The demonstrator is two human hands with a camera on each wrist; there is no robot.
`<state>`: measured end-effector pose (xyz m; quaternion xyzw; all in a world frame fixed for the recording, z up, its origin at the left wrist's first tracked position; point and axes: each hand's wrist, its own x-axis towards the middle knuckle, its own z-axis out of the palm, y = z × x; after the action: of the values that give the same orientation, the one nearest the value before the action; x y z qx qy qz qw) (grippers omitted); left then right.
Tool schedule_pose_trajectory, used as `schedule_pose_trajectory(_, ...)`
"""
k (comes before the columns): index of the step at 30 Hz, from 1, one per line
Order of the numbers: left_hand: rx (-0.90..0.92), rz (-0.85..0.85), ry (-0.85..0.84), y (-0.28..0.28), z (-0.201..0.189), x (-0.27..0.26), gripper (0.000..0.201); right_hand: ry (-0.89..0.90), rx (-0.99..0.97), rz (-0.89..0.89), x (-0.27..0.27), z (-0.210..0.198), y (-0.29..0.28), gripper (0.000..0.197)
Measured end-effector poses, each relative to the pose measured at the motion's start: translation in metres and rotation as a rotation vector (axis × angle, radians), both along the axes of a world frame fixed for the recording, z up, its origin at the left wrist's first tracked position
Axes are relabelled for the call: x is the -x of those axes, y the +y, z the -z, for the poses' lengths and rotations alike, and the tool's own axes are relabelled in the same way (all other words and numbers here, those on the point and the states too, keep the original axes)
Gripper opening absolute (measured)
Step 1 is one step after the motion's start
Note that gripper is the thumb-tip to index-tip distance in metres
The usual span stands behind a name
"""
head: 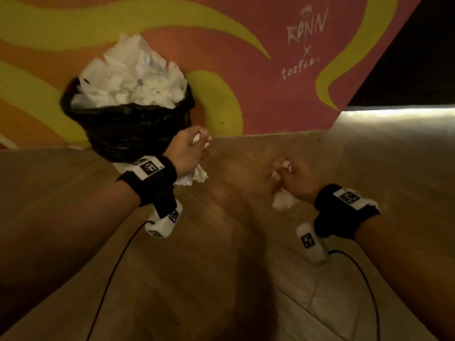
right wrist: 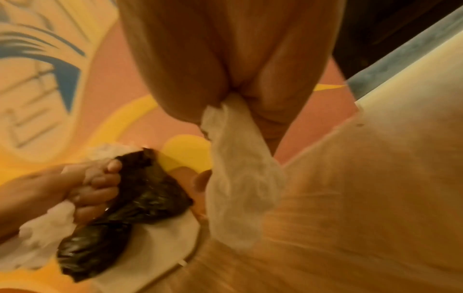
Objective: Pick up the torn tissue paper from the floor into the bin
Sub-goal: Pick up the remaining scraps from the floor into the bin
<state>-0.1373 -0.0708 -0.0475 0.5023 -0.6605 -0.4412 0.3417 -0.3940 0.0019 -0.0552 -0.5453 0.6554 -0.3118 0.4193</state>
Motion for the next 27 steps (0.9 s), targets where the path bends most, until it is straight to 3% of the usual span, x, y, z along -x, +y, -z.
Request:
schedule_pose_trajectory(3, 0.13, -0.056, 0.082, -0.012, -0.055, -0.04, 0.026, 0.041, 0.112, -0.101, -0.062, -0.044, -0.033, 0.022)
schedule_pose_trajectory(6, 0.267, -0.253, 0.183, -0.023, -0.111, -0.074, 0.025, 0.181, 0.259, -0.18, -0.121, -0.089, -0.059, 0.037)
schedule_pose_trajectory(9, 0.332, -0.468, 0.335, -0.036, -0.15, -0.107, 0.031, 0.153, 0.341, -0.17, -0.169, -0.121, -0.085, 0.04)
schedule_pose_trajectory(11, 0.386, -0.548, 0.403, -0.045, -0.162, -0.127, 0.024, 0.07, 0.429, -0.096, -0.196, -0.136, -0.108, 0.035)
schedule_pose_trajectory(14, 0.37, -0.617, 0.308, -0.066, -0.16, -0.141, 0.011, -0.162, 0.498, 0.034, -0.227, -0.149, -0.139, 0.024)
schedule_pose_trajectory(17, 0.266, -0.528, 0.245, -0.085, -0.14, -0.146, 0.024, -0.148, 0.476, 0.028, -0.243, -0.141, -0.162, 0.029)
schedule_pose_trajectory(20, 0.217, -0.434, -0.163, -0.103, -0.104, -0.147, 0.036, 0.067, 0.341, -0.086, -0.247, -0.112, -0.178, 0.035)
schedule_pose_trajectory(23, 0.066, -0.267, -0.515, -0.117, -0.07, -0.152, 0.057, 0.346, 0.369, -0.264, -0.241, -0.086, -0.186, 0.042)
schedule_pose_trajectory(27, 0.016, -0.166, -0.869, -0.115, -0.067, -0.166, 0.058, 0.764, 0.355, -0.445, -0.231, -0.077, -0.181, 0.068)
